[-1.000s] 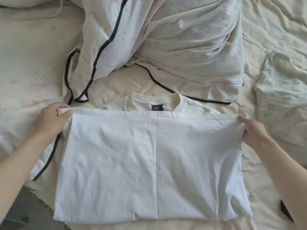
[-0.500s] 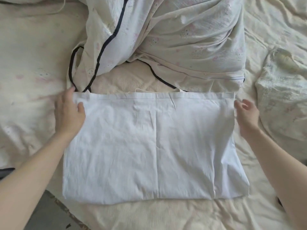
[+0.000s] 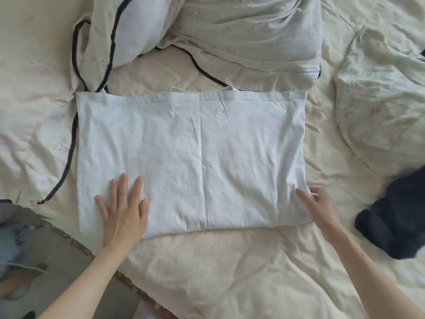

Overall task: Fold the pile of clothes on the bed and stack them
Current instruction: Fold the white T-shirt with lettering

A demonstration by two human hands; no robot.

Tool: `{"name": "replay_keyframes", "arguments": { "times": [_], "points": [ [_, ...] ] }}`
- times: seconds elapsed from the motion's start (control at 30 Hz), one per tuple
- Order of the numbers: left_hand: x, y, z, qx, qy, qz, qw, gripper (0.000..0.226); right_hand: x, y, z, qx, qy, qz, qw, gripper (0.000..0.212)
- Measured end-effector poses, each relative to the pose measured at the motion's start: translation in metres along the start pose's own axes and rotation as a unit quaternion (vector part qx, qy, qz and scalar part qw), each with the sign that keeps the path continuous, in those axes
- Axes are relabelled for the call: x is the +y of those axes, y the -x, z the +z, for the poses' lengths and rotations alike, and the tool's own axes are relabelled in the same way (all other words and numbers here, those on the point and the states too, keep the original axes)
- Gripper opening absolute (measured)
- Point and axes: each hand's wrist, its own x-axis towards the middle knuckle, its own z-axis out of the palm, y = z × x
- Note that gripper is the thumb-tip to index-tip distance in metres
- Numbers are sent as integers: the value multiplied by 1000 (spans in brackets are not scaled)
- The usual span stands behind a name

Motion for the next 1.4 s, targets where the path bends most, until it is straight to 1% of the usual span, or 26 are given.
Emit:
{"name": "replay_keyframes", "arguments": {
  "times": [0.07, 0.1, 0.13, 0.17, 0.23, 0.33, 0.4, 0.5, 0.57, 0.6, 0.67, 0.7, 0.77, 0.8, 0.87, 0.9, 0.93, 0.97, 1.0, 1.07, 1.1, 1.17, 1.2, 1.27, 1.33, 1.4],
  "points": [
    [-1, 6, 3, -25, 0, -23, 999, 53, 6, 0, -9, -23, -61, 3, 998, 18],
    [-2, 7, 4, -39, -1, -32, 999, 56, 9, -1, -14, -25, -67, 3, 997, 13],
    [-2, 7, 4, -52, -2, -38, 998, 57, 13, -4, -20, -25, -55, 4, 998, 7],
    [-3, 6, 3, -62, -2, -41, 997, 58, 16, -6, -25, -24, -34, 5, 999, 5],
    [-4, 5, 1, -75, -7, -41, 996, 58, 24, -12, -30, -22, 36, 0, 999, 18],
    [-9, 3, -3, -93, -17, -38, 995, 59, 27, -16, -31, -9, 128, -39, 991, 22],
    [-13, 2, -5, -105, -25, -30, 994, 60, 30, -18, -31, 8, 201, -78, 976, 27],
    [-16, 1, -6, -105, -29, -18, 994, 60, 35, -19, -31, 14, 307, -126, 943, 31],
    [-16, 2, -6, -97, -30, -13, 995, 60, 38, -20, -30, 15, 324, -128, 937, 31],
    [-15, 3, -6, -93, -30, -11, 995, 60, 36, -19, -28, 20, 315, -117, 942, 29],
    [-14, 7, -6, -81, -22, -16, 996, 60, 27, -13, -22, 56, 282, -100, 953, 23],
    [-15, 11, -6, -73, -15, -23, 997, 60, 22, -7, -19, 88, 278, -111, 950, 23],
    [-17, 18, -4, -58, -1, -42, 997, 58, 13, 7, -9, 147, 293, -184, 927, 30],
    [-20, 23, -3, -54, 8, -50, 997, 58, 9, 16, -2, 155, 301, -240, 910, 34],
    [-28, 33, -1, -53, 19, -62, 996, 58, 10, 31, 12, 131, 326, -364, 863, 39],
    [-33, 39, 0, -55, 20, -73, 996, 58, 14, 36, 18, 108, 340, -409, 840, 39],
    [-40, 44, 0, -59, 18, -88, 994, 58, 20, 39, 21, 83, 350, -431, 828, 40],
    [-47, 50, 0, -63, 18, -105, 992, 59, 27, 40, 21, 60, 356, -427, 829, 42],
    [-54, 54, -1, -66, 22, -122, 990, 59, 33, 40, 20, 42, 360, -404, 840, 44],
    [-66, 61, -2, -67, 61, -149, 985, 58, 43, 39, 14, 19, 371, -329, 868, 50],
    [-68, 63, -3, -63, 103, -160, 980, 56, 46, 37, 11, 11, 381, -286, 879, 53],
    [-70, 64, -3, -42, 214, -190, 957, 56, 47, 36, 11, 10, 403, -224, 887, 58],
    [-70, 64, -4, -26, 262, -214, 941, 56, 44, 38, 15, 16, 410, -208, 888, 58],
    [-68, 64, -4, 5, 322, -285, 903, 54, 36, 50, 30, 26, 417, -197, 887, 56],
    [-68, 59, -6, 20, 392, -352, 850, 50, 28, 69, 50, 28, 422, -232, 876, 54],
    [-70, 53, -10, 22, 494, -380, 782, 46, 23, 91, 73, 12, 420, -288, 861, 53]
  ]
}}
